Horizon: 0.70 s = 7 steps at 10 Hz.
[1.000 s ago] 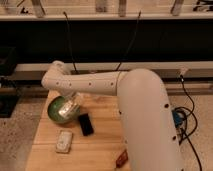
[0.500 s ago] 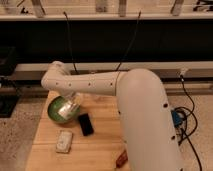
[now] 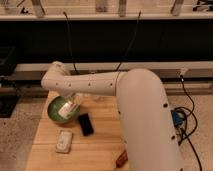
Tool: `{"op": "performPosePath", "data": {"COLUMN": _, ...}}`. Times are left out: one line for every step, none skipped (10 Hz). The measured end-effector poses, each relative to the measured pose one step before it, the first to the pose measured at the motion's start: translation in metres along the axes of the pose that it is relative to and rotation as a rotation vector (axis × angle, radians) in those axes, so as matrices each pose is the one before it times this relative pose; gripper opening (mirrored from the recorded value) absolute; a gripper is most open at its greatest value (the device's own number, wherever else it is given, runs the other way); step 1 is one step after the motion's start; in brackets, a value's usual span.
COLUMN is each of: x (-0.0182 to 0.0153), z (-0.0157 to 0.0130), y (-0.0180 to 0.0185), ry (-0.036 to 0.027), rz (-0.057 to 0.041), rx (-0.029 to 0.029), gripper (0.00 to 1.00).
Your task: Place the bottle in the ceramic bowl
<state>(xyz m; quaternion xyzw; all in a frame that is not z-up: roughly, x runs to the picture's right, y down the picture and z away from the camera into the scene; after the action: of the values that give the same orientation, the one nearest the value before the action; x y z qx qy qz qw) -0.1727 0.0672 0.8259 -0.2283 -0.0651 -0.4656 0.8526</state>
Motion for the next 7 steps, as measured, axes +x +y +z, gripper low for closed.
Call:
{"op": "performPosePath", "data": {"x": -0.00025, "z": 0.00074, "y": -0.00015, "ry": 0.00016, "rz": -0.00443, "rx": 0.00110, "gripper": 0.11}}
{"op": "performPosePath", "data": {"x": -0.00022, "z": 0.00028, "y": -0.00058, "ry": 0.00046, "rz": -0.00481, "rx": 0.00233, "gripper": 0.11}}
{"op": "performPosePath", "data": {"x": -0.00003, "z": 0.00007, "y": -0.00030, "ry": 0.00070, "rz": -0.00381, "rx": 0.00088, "gripper": 0.11}}
{"op": "performPosePath", "data": {"x": 0.00003, "z": 0.00003, "y": -0.00028, "ry": 0.00073, "rz": -0.00352, "rx": 0.00105, "gripper": 0.11}}
{"op": "performPosePath", "data": {"x": -0.00039, "z": 0.00066, "y": -0.00062, "ry": 0.00020, "rz": -0.00556, "rx": 0.00182, "gripper": 0.11}}
{"op": "performPosePath", "data": {"x": 0.00015, "z": 0.00023, "y": -0.00028, "ry": 0.00094, "rz": -0.00405, "rx": 0.00134, "gripper": 0.11}}
{"op": "performPosePath", "data": {"x": -0.00019, "z": 0.00018, "y": -0.00035, "ry": 0.00029, "rz": -0.00336, "rx": 0.00095, "gripper": 0.14}}
